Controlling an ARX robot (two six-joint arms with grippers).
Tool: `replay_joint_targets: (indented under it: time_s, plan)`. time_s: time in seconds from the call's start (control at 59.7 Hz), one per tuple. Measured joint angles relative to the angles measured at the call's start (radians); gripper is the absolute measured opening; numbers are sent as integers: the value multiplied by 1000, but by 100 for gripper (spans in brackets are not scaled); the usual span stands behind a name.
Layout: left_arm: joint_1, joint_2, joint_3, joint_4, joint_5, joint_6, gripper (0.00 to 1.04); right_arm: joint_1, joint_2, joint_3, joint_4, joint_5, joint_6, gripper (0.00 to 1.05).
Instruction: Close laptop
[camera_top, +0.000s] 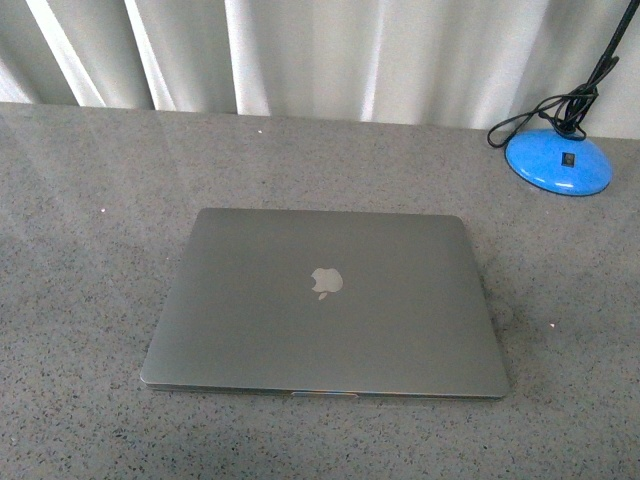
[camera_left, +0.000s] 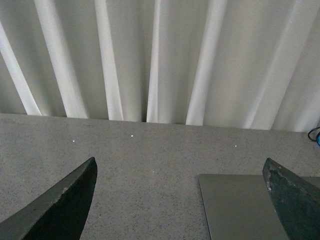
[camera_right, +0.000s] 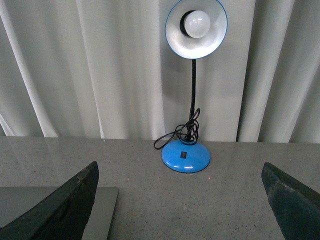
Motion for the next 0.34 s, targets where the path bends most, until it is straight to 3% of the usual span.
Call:
replay_joint_targets:
  time_s: [0.335]
  plan:
    - [0, 0, 0, 0, 0, 0, 98, 0, 0, 0, 0, 0, 0, 95]
